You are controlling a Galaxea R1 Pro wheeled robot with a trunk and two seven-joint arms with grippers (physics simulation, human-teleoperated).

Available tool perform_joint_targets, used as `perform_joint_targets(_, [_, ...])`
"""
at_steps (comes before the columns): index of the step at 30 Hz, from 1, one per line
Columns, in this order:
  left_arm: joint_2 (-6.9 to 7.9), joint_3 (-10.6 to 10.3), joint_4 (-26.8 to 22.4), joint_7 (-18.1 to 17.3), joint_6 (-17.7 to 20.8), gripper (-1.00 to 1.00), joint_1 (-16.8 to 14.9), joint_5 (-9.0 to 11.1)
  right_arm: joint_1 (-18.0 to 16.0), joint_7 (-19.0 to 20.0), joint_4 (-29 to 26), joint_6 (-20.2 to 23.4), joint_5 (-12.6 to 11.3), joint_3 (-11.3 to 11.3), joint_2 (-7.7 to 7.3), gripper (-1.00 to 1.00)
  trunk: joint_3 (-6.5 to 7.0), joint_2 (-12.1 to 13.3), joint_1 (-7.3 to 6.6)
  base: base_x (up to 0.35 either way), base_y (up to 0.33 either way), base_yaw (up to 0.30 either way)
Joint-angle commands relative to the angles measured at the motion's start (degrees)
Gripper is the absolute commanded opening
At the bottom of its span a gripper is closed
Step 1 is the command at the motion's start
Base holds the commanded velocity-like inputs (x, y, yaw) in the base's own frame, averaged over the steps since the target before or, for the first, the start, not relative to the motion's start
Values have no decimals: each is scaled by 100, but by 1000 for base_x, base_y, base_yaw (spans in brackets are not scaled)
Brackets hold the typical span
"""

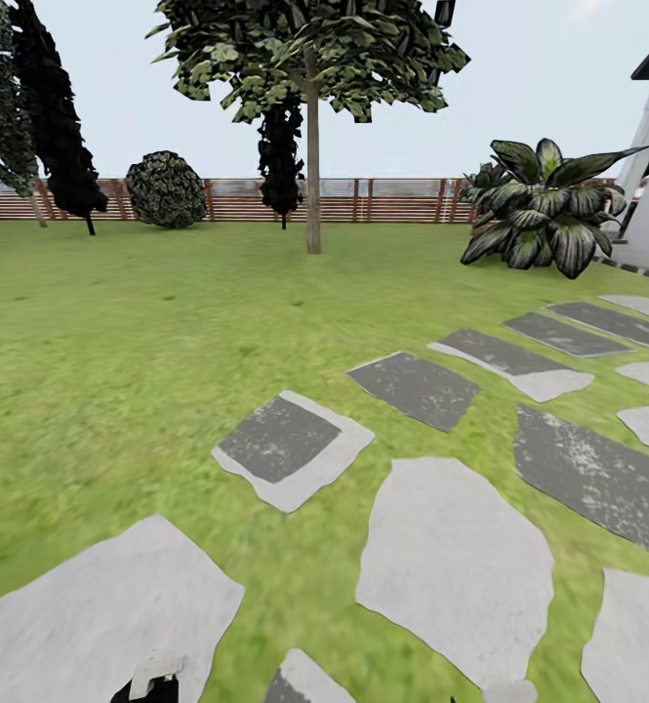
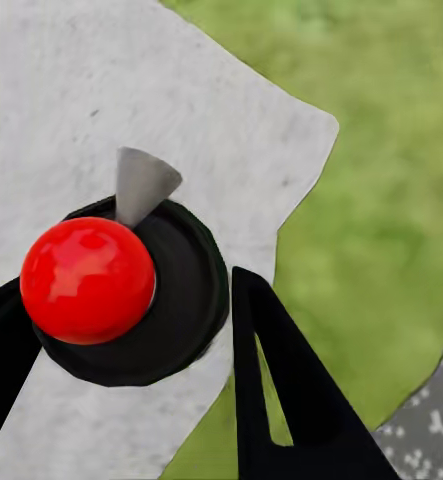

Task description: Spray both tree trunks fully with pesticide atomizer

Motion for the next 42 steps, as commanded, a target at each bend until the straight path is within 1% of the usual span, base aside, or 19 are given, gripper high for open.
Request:
perform_joint_targets(1, [0, -4, 4, -5, -18, -100, -3, 42, -3, -2, 4, -22, 60, -33, 4, 100, -5, -2, 2, 339, 0, 0])
perform_joint_targets(8, [-2, -4, -1, -3, -18, -100, -3, 46, -3, -2, 9, -21, 60, -31, 5, 100, -5, -2, 2, 339, 0, 0])
perform_joint_targets(15, [36, 3, -11, -32, -8, -100, -2, 55, -3, -2, 3, -23, 60, -25, 5, 100, -5, -2, 2, 339, 0, 0])
perform_joint_targets(17, [47, 4, -12, -37, -4, -100, -2, 97, -3, -2, 3, -23, 60, -25, 5, 100, -5, -2, 2, 339, 0, 0])
perform_joint_targets(19, [57, 5, -45, -51, -7, -100, -2, 199, -3, -2, 0, -23, 60, -30, 5, 100, -5, -2, 2, 339, 0, 0])
perform_joint_targets(22, [62, 5, -67, -56, 8, -100, -2, 226, -3, -3, 7, -23, 60, -31, 5, 100, -5, -2, 2, 339, 0, 0])
perform_joint_targets(42, [35, -14, -23, -8, -7, -100, -2, 218, -3, -2, 12, -23, 60, -22, 13, 100, -5, -2, 2, 339, 0, 0])
